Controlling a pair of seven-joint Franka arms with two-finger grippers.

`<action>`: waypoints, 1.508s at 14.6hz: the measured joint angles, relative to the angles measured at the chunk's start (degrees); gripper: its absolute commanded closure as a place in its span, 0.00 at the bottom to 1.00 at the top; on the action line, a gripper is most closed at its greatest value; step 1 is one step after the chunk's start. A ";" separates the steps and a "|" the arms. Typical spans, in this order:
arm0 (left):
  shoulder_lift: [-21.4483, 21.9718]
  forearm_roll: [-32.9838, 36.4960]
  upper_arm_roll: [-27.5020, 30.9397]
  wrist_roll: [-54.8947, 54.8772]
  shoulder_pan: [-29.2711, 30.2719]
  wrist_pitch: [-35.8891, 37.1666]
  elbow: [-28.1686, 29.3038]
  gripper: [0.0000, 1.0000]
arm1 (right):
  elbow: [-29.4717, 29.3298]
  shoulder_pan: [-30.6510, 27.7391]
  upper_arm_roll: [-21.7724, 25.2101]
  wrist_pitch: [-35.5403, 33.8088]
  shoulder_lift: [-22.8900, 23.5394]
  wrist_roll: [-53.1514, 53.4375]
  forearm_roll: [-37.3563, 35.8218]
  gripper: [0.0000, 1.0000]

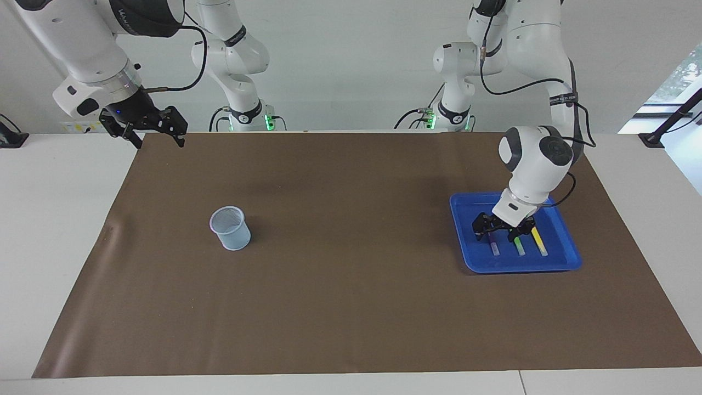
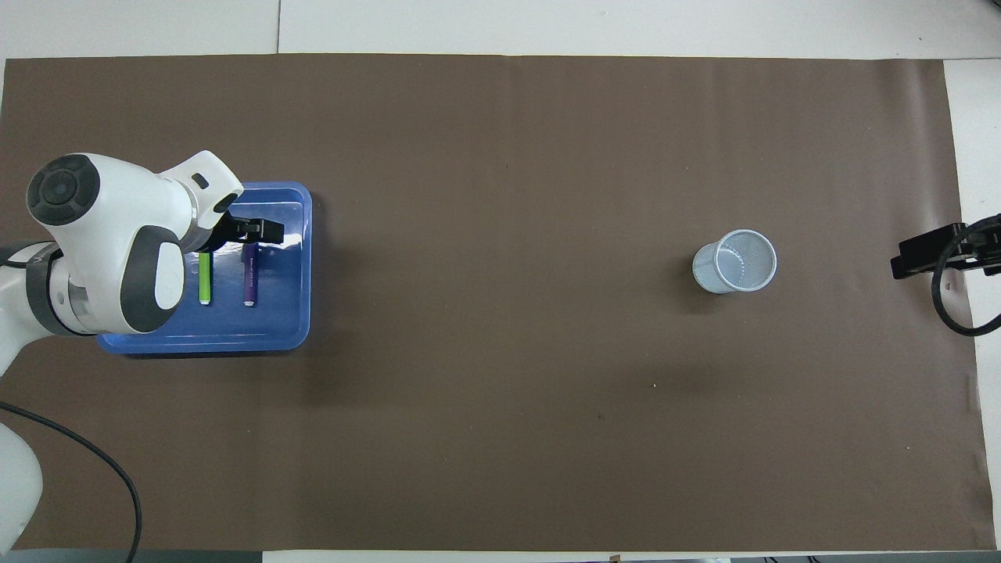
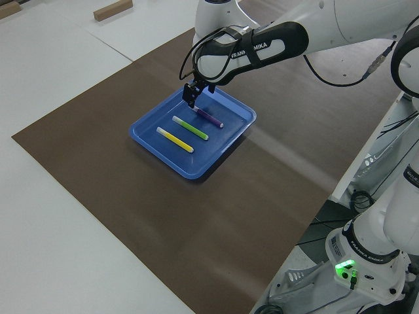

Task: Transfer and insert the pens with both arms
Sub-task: 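Grasp the purple pen in the blue tray with the left gripper, then lift the purple pen with the left gripper while the right gripper approaches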

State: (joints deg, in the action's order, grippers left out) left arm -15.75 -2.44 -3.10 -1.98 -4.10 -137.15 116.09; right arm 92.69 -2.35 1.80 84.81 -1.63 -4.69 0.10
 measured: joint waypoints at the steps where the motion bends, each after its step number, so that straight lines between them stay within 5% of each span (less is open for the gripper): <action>1: -0.99 0.02 0.00 -0.30 0.00 -0.88 0.01 0.01 | 0.19 0.01 0.00 0.00 0.00 0.00 0.02 0.00; 5: -2.14 0.04 0.14 -1.91 0.70 -1.45 0.00 0.08 | 0.44 0.04 -0.18 -0.02 -0.01 0.00 0.28 0.00; 6: -2.14 0.05 0.19 -2.09 0.95 -1.45 0.01 0.26 | 0.45 0.04 -0.38 -0.02 -0.01 0.00 0.32 0.00; 7: -2.14 0.06 0.21 -2.19 1.06 -1.45 0.06 0.76 | 0.45 0.05 -0.67 -0.02 -0.01 0.00 0.33 0.00; 8: -2.14 0.06 0.21 -2.19 1.11 -1.45 0.12 1.00 | 0.45 0.06 -0.96 -0.02 -0.01 0.00 0.43 0.00; 18: -1.58 0.31 0.13 -2.16 1.44 -1.40 0.08 1.00 | 1.12 0.03 -1.18 -0.02 -0.11 0.00 10.23 0.00; 22: 1.82 0.29 -0.16 3.79 1.29 1.03 -0.91 1.00 | 2.33 -0.03 -1.15 0.00 -0.45 0.00 14.28 0.00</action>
State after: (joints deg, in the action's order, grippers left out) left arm -13.93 -2.15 -3.26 1.81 -2.81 -136.12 115.19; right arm 95.02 -2.39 0.64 84.81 -2.08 -4.69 14.39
